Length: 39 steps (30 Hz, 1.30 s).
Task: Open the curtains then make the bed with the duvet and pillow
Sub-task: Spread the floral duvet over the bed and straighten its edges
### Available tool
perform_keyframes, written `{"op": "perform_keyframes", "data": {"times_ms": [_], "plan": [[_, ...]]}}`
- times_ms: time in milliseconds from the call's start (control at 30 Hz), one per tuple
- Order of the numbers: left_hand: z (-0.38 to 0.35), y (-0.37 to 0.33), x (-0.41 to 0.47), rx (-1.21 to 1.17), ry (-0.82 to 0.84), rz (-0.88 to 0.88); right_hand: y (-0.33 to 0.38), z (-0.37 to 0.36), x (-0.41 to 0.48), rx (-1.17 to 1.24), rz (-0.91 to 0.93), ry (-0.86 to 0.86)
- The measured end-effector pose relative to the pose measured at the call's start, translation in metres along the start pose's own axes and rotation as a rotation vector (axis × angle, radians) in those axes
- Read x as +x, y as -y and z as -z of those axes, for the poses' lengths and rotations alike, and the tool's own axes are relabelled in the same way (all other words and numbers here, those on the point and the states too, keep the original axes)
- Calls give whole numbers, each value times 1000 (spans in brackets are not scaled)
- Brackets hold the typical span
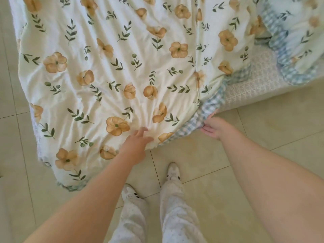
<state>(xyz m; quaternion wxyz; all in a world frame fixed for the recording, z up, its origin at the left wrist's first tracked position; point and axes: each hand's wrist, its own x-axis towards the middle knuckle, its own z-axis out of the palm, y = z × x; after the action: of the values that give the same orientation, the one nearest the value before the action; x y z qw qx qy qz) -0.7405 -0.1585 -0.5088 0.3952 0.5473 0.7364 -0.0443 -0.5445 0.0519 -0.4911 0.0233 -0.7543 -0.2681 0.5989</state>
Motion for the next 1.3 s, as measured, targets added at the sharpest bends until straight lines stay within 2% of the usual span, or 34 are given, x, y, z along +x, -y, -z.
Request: {"op": "perform_keyframes", "data": {"times_ms": [67,200,300,400,467,633,767,833,1033,1133,1300], "plan": [[1,-12,4,-71,-43,40,6,10,3,19,38,64],[3,-44,20,-168,-145,55,24,35,15,110,105,84],[6,-83,43,-241,-280,52,43,57,26,129,128,170],[9,-126,72,-289,-348,42,64,78,41,133,156,266],[11,-155,96,-283,-367,36,82,94,54,129,185,310],[9,-203,139,-235,-443,106,115,115,88,153,188,292],[15,-218,163,-131,-561,107,140,114,109,298,153,355],[18,-222,175,-78,-535,113,152,110,119,388,156,348],[31,-217,202,-128,-422,167,199,101,135,603,95,314],[42,-213,207,-141,-401,143,225,98,131,687,117,376],[57,-219,212,-30,-209,30,252,115,125,402,103,447]]}}
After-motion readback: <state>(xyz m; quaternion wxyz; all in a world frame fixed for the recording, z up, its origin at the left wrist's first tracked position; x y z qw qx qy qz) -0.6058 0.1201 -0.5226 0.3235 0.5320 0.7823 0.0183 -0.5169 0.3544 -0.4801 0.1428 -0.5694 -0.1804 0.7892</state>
